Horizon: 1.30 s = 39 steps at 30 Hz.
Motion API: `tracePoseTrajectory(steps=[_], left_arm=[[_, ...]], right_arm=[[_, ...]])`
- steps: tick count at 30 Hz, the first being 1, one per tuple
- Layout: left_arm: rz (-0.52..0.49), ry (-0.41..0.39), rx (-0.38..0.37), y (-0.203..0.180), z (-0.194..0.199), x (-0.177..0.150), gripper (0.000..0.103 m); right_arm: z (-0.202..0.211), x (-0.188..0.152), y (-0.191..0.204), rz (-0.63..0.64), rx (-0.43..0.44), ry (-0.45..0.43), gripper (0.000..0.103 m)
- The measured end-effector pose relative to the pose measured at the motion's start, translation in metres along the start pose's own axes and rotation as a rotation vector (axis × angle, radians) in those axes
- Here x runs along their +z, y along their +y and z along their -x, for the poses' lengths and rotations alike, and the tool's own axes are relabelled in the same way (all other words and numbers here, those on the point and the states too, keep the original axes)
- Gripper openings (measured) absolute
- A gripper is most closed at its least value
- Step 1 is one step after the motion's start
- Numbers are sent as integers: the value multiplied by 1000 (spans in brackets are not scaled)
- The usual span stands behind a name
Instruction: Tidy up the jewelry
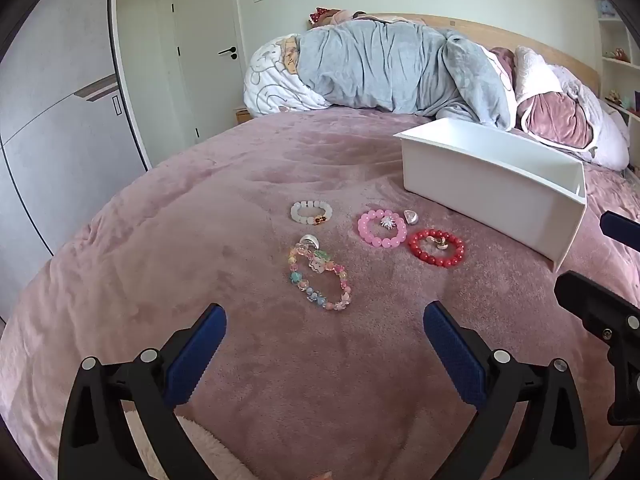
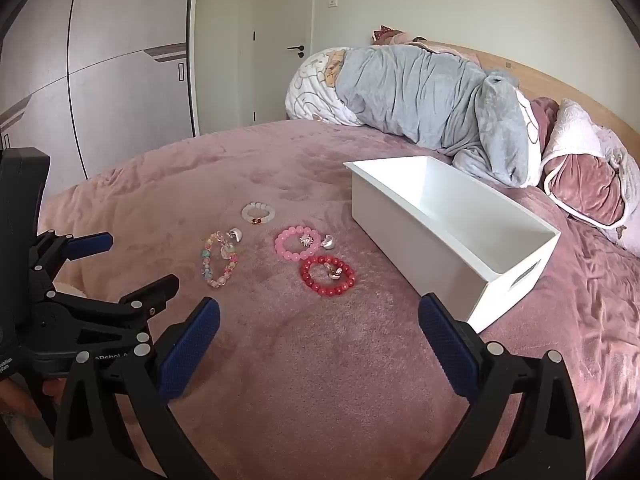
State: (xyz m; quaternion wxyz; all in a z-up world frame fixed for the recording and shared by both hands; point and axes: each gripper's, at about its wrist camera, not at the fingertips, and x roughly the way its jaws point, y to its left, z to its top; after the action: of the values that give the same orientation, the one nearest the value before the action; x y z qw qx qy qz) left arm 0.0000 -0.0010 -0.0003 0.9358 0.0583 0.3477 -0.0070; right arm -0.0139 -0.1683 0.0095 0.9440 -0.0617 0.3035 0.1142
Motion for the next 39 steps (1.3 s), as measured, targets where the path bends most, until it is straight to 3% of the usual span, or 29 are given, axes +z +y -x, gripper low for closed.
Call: tracePoseTrajectory(steps=[39], left_arm=[[15,-29,-21,-3,7,-3,100]], right_arm=[[9,1,-1,18,-19,-69,98]])
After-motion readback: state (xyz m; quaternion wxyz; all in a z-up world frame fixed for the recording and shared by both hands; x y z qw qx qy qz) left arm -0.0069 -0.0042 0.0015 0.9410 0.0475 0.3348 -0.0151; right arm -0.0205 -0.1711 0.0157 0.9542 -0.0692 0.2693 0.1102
